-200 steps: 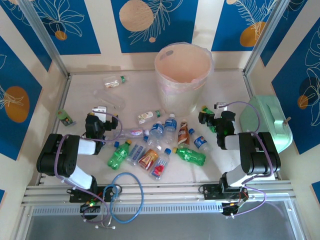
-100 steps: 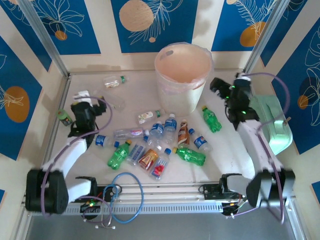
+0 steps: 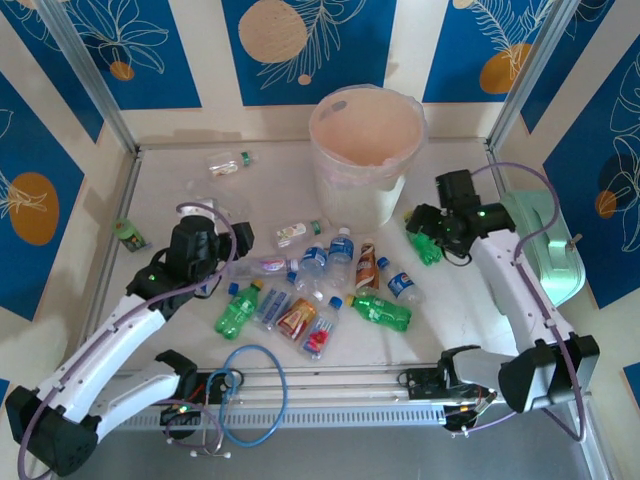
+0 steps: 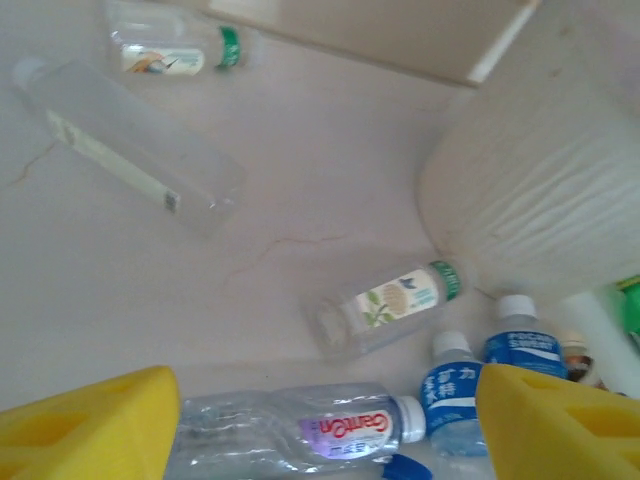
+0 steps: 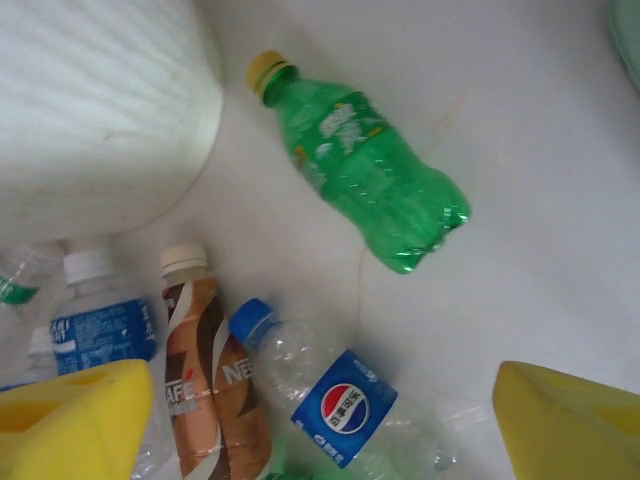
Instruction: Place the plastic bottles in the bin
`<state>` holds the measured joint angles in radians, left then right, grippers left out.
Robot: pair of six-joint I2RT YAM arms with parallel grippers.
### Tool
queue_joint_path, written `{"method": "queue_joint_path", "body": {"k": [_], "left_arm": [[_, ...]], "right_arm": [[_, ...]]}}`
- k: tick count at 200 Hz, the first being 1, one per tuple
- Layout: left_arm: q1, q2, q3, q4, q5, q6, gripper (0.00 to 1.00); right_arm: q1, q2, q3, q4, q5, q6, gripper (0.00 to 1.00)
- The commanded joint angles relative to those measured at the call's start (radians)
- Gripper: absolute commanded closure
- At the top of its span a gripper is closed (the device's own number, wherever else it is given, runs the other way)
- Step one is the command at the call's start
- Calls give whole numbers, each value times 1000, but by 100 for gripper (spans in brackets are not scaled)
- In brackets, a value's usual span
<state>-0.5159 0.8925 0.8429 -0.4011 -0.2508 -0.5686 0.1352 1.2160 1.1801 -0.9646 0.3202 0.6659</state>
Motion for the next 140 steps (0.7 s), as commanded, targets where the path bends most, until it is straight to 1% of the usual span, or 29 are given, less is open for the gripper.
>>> {"method": "queue_joint_path", "body": {"k": [1, 32, 42, 83, 102, 140], "left_arm": [[-10, 18, 93, -77, 43, -34, 23], [-12, 101, 132, -66, 124, -43, 22], [-13, 128, 139, -74, 127, -47, 22], [-12, 203, 170, -74, 111, -78, 22], [-12, 224, 168, -64, 104, -116, 22], [-10, 241, 181, -93, 104, -150, 22]], "right_arm": [[-72, 75, -22, -5, -147, -82, 14], [-73, 233, 1, 50, -107, -124, 15], [-82, 274, 3, 77, -122, -132, 16], [-83, 421, 57, 103, -107, -172, 15], [-87, 487, 99, 79, -72, -185, 15], [-94, 541, 135, 87, -44, -189, 12]]}}
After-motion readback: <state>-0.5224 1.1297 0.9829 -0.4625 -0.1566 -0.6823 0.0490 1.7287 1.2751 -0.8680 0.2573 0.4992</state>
